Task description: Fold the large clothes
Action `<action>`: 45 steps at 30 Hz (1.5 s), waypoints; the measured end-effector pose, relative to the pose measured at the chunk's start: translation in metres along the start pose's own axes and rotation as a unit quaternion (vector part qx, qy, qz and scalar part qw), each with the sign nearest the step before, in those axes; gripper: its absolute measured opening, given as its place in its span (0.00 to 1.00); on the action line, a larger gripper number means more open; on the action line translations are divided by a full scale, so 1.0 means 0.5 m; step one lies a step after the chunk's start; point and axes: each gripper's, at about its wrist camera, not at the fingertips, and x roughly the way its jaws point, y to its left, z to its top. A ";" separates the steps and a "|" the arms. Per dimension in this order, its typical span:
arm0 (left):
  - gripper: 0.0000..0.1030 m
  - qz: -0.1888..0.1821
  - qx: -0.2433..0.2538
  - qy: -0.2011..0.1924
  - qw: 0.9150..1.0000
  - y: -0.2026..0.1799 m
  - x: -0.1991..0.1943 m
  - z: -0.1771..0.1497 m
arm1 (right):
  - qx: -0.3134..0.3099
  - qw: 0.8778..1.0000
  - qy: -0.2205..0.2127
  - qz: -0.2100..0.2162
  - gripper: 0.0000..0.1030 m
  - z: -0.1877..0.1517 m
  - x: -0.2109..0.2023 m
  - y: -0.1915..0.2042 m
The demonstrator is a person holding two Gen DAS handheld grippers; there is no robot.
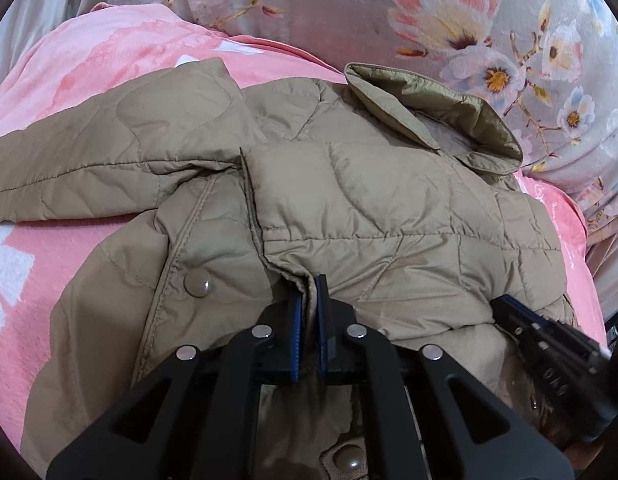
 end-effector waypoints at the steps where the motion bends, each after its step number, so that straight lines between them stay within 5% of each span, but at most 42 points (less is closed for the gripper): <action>1: 0.06 -0.001 -0.001 0.000 1.000 0.000 0.000 0.000 | -0.011 1.000 -0.003 -0.012 0.08 -0.002 0.002 0.008; 6: 0.08 -0.015 -0.020 -0.007 1.000 0.016 -0.012 0.000 | -0.031 0.999 -0.006 -0.036 0.08 0.000 0.011 0.029; 9: 0.26 -0.037 -0.073 -0.031 0.996 0.072 -0.070 0.001 | -0.021 0.999 -0.006 -0.026 0.08 0.001 0.010 0.022; 12: 0.59 -0.015 -0.129 -0.072 0.989 0.168 -0.152 0.010 | -0.018 1.000 -0.007 -0.024 0.08 0.001 0.009 0.021; 16: 0.74 0.052 -0.206 -0.109 0.971 0.356 -0.245 0.038 | -0.020 0.999 -0.008 -0.026 0.08 0.001 0.009 0.021; 20: 0.74 0.145 -0.296 -0.110 0.938 0.575 -0.291 0.059 | -0.021 0.999 -0.008 -0.029 0.08 0.001 0.008 0.024; 22: 0.73 0.142 -0.352 -0.109 0.919 0.659 -0.294 0.052 | -0.022 0.999 -0.009 -0.031 0.08 0.001 0.008 0.024; 25: 0.67 0.133 -0.398 -0.083 0.904 0.732 -0.267 0.044 | -0.023 0.999 -0.009 -0.031 0.08 0.001 0.008 0.025; 27: 0.65 0.123 -0.401 -0.086 0.904 0.744 -0.256 0.047 | -0.023 0.999 -0.009 -0.032 0.08 0.001 0.008 0.025; 31: 0.04 0.107 -0.370 -0.075 0.920 0.726 -0.245 0.090 | -0.019 0.999 -0.013 -0.029 0.08 0.002 0.005 0.022; 33: 0.03 0.109 -0.337 -0.090 0.931 0.692 -0.266 0.119 | -0.008 0.999 -0.017 -0.027 0.10 0.003 -0.004 0.015; 35: 0.02 0.095 -0.281 -0.116 0.948 0.614 -0.300 0.171 | 0.012 0.999 -0.030 -0.029 0.37 0.000 -0.029 0.002; 37: 0.02 0.078 -0.229 -0.137 0.960 0.531 -0.334 0.217 | 0.039 0.997 -0.059 -0.010 0.47 -0.011 -0.081 -0.021; 40: 0.02 0.033 -0.145 -0.161 0.976 0.375 -0.382 0.283 | 0.060 0.995 -0.078 0.000 0.51 -0.030 -0.145 -0.054; 45: 0.02 -0.062 -0.018 -0.169 0.984 0.076 -0.409 0.334 | 0.080 0.993 -0.081 0.009 0.51 -0.073 -0.221 -0.113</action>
